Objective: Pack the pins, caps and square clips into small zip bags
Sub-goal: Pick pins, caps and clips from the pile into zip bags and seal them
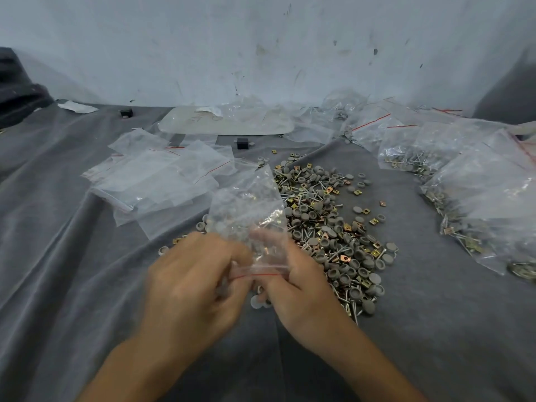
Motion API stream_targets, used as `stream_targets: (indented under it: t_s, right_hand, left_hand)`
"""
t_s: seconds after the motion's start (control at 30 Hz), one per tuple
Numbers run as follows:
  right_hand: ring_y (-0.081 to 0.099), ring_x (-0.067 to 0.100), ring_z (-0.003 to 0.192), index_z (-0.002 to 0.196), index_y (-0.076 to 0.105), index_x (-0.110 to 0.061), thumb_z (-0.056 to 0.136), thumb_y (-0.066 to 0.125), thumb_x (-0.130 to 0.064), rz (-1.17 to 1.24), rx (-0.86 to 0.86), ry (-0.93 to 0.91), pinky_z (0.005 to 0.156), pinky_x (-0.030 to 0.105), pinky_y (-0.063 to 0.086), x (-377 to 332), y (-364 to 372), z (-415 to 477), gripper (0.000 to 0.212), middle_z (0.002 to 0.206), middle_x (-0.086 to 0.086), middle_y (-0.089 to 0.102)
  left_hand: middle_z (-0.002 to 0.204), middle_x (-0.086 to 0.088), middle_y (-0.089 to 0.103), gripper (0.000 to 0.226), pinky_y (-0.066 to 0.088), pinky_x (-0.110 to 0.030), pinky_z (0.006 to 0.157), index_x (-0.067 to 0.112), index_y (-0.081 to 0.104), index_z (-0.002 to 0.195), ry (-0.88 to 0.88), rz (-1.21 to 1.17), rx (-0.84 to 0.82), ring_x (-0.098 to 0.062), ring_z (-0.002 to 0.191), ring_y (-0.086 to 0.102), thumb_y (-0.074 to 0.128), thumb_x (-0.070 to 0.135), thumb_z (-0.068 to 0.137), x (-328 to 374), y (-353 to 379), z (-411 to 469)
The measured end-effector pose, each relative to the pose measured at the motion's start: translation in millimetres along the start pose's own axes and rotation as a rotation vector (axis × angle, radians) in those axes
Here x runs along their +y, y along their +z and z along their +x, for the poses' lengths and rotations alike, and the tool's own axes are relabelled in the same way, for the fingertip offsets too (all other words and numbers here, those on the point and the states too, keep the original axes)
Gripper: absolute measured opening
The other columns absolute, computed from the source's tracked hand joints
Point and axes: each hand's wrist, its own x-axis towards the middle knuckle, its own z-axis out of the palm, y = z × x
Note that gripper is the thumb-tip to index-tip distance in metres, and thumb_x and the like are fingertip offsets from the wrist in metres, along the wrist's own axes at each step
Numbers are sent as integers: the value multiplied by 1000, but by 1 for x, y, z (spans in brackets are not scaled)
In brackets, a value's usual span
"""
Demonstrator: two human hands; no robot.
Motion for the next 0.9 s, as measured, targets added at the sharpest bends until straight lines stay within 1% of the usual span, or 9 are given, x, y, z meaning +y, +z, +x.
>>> stream_targets:
  t_s: [0.07,0.17,0.27,0.37,0.47,0.57,0.7,0.8,0.9]
  right_hand:
    - [73,20,82,116,62,-50,91,67,-25,55,-10,-25,70,41,61,-2,-1,2,35,101,-2,75]
    - [74,14,87,123,63,-30,87,77,-28,87,9,-47,68,32,61,-4,-7,3,39,104,-8,76]
    - [64,6,62,131,58,-38,90,69,-13,-208,33,-43,56,29,54,1,-10,2,49,79,-9,72]
    - [55,3,52,134,52,-44,91,63,-25,-324,53,-53,53,18,44,4,-7,0,48,64,-13,61]
    - [66,7,71,138,44,-49,86,69,-47,-239,-112,23,68,30,57,0,-12,0,58,87,-16,70]
    - [66,3,80,133,51,-52,86,69,-53,-344,-130,49,67,18,52,-8,-35,3,50,105,-19,69]
    - [64,-1,88,120,64,-42,98,62,-35,-651,39,38,69,14,50,-11,-74,9,24,100,-23,67]
    - [53,12,112,123,67,-33,101,56,-33,-964,92,117,96,36,46,-7,-91,13,25,114,-14,64]
    - [47,20,118,125,67,-32,102,52,-37,-997,71,156,104,42,40,-5,-93,14,28,121,-8,61]
  left_hand:
    - [77,12,44,19,40,-31,62,28,61,92,61,-12,-78,-14,65,44,70,13,85,4,4,-3]
    - [82,13,42,23,41,-30,63,27,61,98,80,12,-97,-11,66,44,68,12,82,10,9,-7]
    - [72,21,33,15,44,-31,64,28,63,98,9,23,-5,-10,65,45,60,15,91,6,5,-5]
    - [74,31,35,18,44,-31,65,27,66,100,12,54,72,-11,67,46,53,15,96,2,1,-1]
    - [71,18,48,24,45,-35,66,26,73,95,-7,128,127,-14,67,49,54,11,92,-1,-6,2]
    - [70,17,46,25,43,-33,73,20,78,93,-158,232,148,-17,70,51,56,11,88,-13,-18,8]
    - [55,19,42,30,46,-37,65,34,73,101,-418,260,-161,-31,67,60,65,10,86,-28,-19,11]
    - [52,12,42,35,53,-44,68,35,71,111,-498,165,-331,-38,74,66,68,12,84,-32,-11,8]
    - [55,10,49,25,55,-45,70,37,72,112,-498,144,-357,-39,78,69,67,24,91,-31,-4,6]
